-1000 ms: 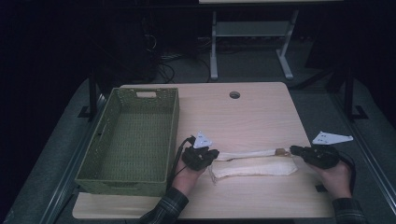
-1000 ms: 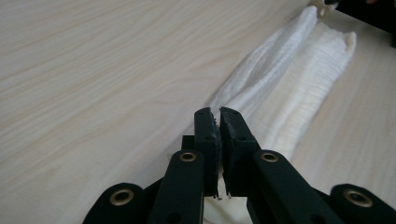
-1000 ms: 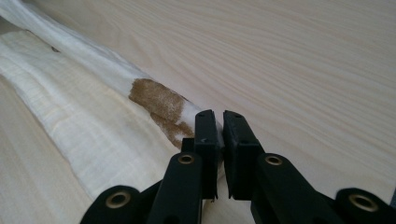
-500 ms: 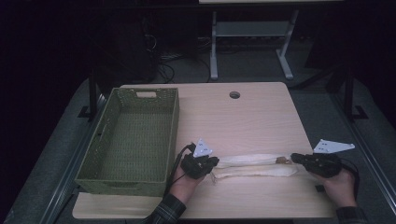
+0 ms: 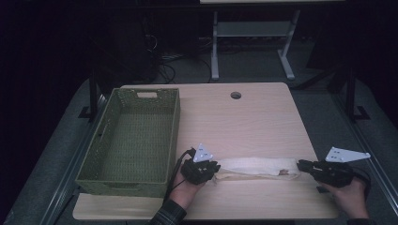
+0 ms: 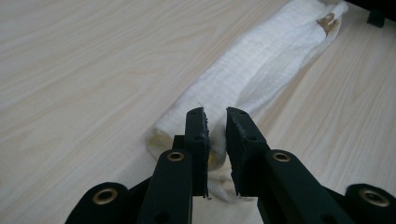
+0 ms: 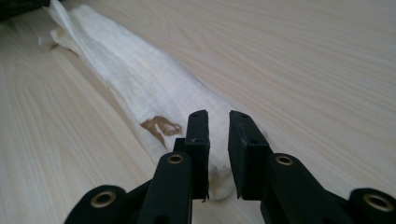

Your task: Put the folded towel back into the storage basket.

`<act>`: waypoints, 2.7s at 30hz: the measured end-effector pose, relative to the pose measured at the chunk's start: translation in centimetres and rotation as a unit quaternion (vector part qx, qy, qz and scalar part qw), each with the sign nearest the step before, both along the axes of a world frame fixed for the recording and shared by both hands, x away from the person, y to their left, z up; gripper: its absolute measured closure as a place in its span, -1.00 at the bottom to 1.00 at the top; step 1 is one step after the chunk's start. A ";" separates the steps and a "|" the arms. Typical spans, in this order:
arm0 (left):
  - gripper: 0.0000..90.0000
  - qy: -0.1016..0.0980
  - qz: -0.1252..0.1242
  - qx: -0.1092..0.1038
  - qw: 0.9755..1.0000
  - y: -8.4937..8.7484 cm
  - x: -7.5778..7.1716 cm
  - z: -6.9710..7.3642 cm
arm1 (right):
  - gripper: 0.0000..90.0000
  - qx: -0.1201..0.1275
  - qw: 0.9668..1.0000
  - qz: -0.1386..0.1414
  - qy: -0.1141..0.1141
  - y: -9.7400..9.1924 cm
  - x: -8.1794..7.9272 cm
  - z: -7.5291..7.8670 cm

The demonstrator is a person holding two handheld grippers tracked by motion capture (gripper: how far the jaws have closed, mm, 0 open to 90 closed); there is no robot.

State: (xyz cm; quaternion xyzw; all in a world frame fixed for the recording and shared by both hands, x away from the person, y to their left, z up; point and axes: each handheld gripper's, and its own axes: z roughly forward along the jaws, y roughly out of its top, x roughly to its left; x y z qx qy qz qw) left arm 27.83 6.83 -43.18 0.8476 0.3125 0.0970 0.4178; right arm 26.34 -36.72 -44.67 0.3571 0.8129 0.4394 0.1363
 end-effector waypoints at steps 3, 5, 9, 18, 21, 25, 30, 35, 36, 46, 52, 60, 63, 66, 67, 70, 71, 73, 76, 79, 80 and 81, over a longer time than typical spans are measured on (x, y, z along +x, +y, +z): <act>0.72 -0.007 -0.001 -0.016 1.000 0.4 0.1 0.4 | 0.78 0.011 1.000 0.004 -0.001 0.2 0.3 0.2; 0.71 -0.005 0.000 -0.030 1.000 0.5 0.1 0.6 | 0.80 0.005 1.000 0.013 0.010 0.6 0.6 -0.1; 0.72 -0.003 -0.005 -0.028 1.000 0.2 0.2 0.5 | 0.86 -0.015 0.999 0.026 0.030 1.2 0.6 -0.9; 0.76 0.021 -0.044 0.070 0.996 -2.2 0.8 -2.4 | 0.91 -0.044 0.997 0.026 0.055 1.1 -0.3 -1.8; 0.76 0.025 -0.046 0.082 0.995 -2.3 1.0 -2.8 | 0.96 -0.048 0.997 0.028 0.057 1.1 -0.4 -2.2; 0.73 0.022 -0.045 0.085 0.995 -2.3 0.9 -2.7 | 0.96 -0.059 0.996 0.026 0.055 1.3 -0.4 -2.0; 0.36 0.041 -0.049 0.036 0.997 -1.4 0.4 -1.8 | 0.99 -0.040 0.998 0.019 0.044 1.2 -1.0 -1.1; 0.06 0.022 -0.048 0.015 0.998 -0.9 -0.3 -0.8 | 1.00 -0.033 0.997 0.024 0.066 1.7 -1.5 -1.7; 0.01 0.019 -0.048 0.018 0.999 -0.9 -0.5 -0.8 | 1.00 -0.038 0.997 0.023 0.065 1.8 -1.4 -1.8; -0.28 0.024 -0.046 0.025 0.998 -0.6 -0.6 -1.5 | 0.99 -0.066 0.995 0.014 0.068 2.2 0.1 -2.1; -0.29 0.023 -0.044 0.029 0.998 -0.8 -0.5 -1.7 | 1.00 -0.082 0.995 0.009 0.064 2.8 1.6 -2.1; -0.29 0.021 -0.041 0.031 0.998 -0.7 -0.4 -1.7 | 1.00 -0.090 0.994 0.010 0.057 3.2 4.1 -2.1; -0.29 0.023 -0.039 0.031 0.998 -0.7 -0.3 -1.7 | 1.00 -0.090 0.994 0.012 0.057 3.5 5.3 -2.1; -0.29 0.021 -0.038 0.030 0.999 -0.7 -0.2 -1.8 | 1.00 -0.092 0.994 0.012 0.057 3.8 6.3 -2.1; -0.28 0.022 -0.038 0.031 0.999 -0.7 -0.2 -1.8 | 1.00 -0.092 0.994 0.012 0.059 4.0 6.7 -2.1; -0.28 0.021 -0.037 0.031 0.999 -0.6 -0.1 -1.7 | 1.00 -0.094 0.994 0.012 0.059 4.4 7.7 -2.1; -0.28 0.021 -0.037 0.030 0.999 -0.6 -0.1 -1.7 | 1.00 -0.094 0.994 0.011 0.059 4.5 8.0 -2.1; -0.28 0.022 -0.035 0.030 0.999 -0.6 -0.1 -1.7 | 1.00 -0.096 0.994 0.011 0.060 5.0 8.8 -2.0; -0.27 0.021 -0.034 0.031 0.999 -0.5 0.0 -1.7 | 1.00 -0.095 0.994 0.012 0.059 5.6 9.8 -2.1; -0.27 0.019 -0.033 0.031 0.999 -0.5 0.0 -1.7 | 1.00 -0.094 0.994 0.014 0.056 6.0 10.9 -2.1; -0.27 0.020 -0.033 0.030 0.999 -0.4 0.1 -1.7 | 1.00 -0.094 0.994 0.013 0.055 6.2 11.2 -2.1; -0.27 0.020 -0.032 0.029 0.999 -0.4 0.1 -1.7 | 1.00 -0.093 0.994 0.013 0.057 6.4 11.6 -2.1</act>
